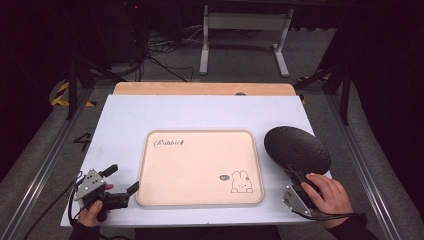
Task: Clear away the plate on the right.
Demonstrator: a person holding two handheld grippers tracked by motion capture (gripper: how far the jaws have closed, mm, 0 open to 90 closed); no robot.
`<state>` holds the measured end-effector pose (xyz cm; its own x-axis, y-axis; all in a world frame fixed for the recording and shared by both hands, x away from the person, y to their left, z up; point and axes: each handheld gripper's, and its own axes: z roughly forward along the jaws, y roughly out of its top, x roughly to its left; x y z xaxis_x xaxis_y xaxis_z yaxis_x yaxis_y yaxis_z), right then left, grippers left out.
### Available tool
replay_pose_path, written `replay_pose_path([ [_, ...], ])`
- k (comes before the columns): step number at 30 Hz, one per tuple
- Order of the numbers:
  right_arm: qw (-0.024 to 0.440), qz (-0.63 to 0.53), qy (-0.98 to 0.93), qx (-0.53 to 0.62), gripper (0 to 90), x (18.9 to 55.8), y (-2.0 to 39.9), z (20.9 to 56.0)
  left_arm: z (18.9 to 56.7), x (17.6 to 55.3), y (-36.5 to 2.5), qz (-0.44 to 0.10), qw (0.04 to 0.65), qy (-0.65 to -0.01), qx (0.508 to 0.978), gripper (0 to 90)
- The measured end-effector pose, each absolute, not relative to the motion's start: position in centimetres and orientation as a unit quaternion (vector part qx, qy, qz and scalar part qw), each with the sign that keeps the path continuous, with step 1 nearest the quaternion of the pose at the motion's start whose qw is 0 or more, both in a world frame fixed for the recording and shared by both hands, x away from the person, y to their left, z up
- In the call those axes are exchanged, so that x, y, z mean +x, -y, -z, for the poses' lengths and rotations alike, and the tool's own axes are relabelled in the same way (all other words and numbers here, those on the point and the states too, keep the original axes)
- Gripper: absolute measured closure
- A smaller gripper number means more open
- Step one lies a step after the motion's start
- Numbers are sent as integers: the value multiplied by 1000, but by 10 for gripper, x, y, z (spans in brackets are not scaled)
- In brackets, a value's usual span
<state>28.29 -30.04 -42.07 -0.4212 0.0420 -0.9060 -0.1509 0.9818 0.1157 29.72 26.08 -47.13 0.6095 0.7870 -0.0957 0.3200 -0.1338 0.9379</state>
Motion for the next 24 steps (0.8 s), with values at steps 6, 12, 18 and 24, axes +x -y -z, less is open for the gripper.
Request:
replay_pose_path([
  [6, 540, -95, -835, -49, 821, 282, 295, 412, 471, 297, -261, -218, 534, -385, 720, 17],
  [12, 540, -101, -833, -63, 821, 281, 288, 403, 471, 297, -260, -219, 534, -384, 721, 17],
  [18, 542, -107, -830, -75, 821, 281, 281, 396, 471, 297, -260, -220, 533, -383, 722, 18],
  [24, 542, -117, -827, -90, 821, 282, 270, 389, 471, 297, -260, -220, 533, -383, 722, 18],
])
